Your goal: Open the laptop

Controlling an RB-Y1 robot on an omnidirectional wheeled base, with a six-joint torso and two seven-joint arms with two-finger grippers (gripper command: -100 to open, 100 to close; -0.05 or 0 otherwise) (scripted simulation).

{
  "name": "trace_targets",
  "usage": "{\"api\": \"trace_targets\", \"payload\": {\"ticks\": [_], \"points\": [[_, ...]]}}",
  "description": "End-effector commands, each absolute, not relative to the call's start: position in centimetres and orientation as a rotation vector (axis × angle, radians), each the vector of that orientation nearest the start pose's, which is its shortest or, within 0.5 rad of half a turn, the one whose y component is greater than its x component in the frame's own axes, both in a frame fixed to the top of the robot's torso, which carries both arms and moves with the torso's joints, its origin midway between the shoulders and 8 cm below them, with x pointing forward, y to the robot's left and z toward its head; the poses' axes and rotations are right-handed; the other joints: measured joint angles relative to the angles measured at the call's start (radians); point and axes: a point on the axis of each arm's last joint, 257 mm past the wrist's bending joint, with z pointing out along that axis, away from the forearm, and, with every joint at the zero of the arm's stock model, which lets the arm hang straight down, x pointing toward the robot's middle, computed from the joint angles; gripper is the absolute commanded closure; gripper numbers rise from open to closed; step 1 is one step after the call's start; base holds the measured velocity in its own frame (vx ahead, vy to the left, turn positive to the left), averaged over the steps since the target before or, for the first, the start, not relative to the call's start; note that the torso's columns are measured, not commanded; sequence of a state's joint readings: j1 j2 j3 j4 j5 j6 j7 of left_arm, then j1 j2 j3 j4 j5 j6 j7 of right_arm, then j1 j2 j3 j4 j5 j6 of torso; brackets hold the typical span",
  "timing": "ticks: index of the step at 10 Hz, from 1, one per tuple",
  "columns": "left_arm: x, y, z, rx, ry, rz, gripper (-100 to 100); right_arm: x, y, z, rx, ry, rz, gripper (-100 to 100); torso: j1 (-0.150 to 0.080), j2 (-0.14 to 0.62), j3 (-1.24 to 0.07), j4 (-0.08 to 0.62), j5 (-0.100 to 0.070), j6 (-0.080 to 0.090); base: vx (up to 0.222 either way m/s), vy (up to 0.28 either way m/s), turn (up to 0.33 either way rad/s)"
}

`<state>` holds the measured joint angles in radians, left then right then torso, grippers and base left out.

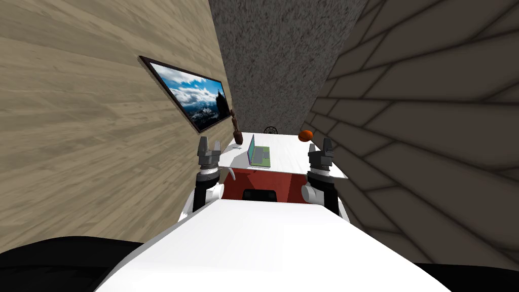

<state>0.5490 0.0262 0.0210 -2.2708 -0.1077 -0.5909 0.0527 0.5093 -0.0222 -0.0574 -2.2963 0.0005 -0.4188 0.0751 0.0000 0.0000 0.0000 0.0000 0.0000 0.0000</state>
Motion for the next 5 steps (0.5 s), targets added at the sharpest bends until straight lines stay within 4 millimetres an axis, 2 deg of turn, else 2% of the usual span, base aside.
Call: {"api": "trace_targets", "payload": {"ticks": [1,5], "points": [[32.85,27.07,2.03,-0.555,0.667,-1.262,0,34.99,-29.99,1.44,0.663,0.694,1.155,0,0.0,0.04,-0.082,0.041,0.0,0.0,0.0,0.0,0.0],[32.85,27.07,2.04,-0.555,0.666,-1.262,0,34.99,-29.99,1.45,0.663,0.694,1.155,0,0.0,0.322,-0.644,0.322,0.0,0.0,0.0,0.0,0.0]]}}
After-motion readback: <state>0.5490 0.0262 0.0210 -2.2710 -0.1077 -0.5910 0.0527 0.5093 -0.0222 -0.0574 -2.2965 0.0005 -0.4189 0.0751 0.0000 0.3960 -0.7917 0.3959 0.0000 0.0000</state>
